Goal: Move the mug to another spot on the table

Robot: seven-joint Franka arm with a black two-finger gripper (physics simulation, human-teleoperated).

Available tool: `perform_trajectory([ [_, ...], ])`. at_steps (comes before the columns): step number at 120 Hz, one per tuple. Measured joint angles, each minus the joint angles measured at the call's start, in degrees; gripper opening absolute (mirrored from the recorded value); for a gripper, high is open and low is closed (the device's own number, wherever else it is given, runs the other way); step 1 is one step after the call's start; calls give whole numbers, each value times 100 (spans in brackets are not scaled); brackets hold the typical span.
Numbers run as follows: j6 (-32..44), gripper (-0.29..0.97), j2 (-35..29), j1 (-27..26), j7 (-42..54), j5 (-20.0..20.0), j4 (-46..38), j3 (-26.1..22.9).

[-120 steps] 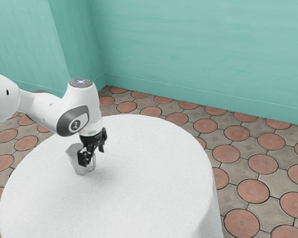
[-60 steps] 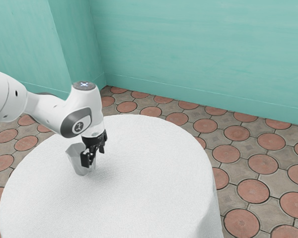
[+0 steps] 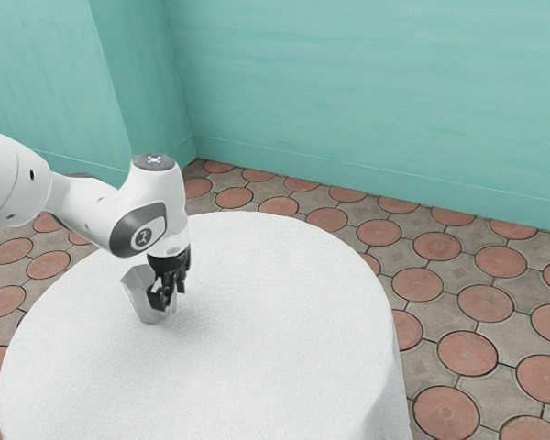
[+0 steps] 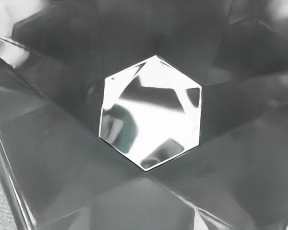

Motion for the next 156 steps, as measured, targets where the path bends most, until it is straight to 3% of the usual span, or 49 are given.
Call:
perform_trajectory([
  [13,1,19,28,-7,-32,28,0,0],
  [64,-190,4,-15,-12,-91,222,104,-38],
  [110,-521,-2,-29,-29,-196,1032,232,-447],
  [156,-909,-2,-84,-38,-400,1163,230,-1193],
])
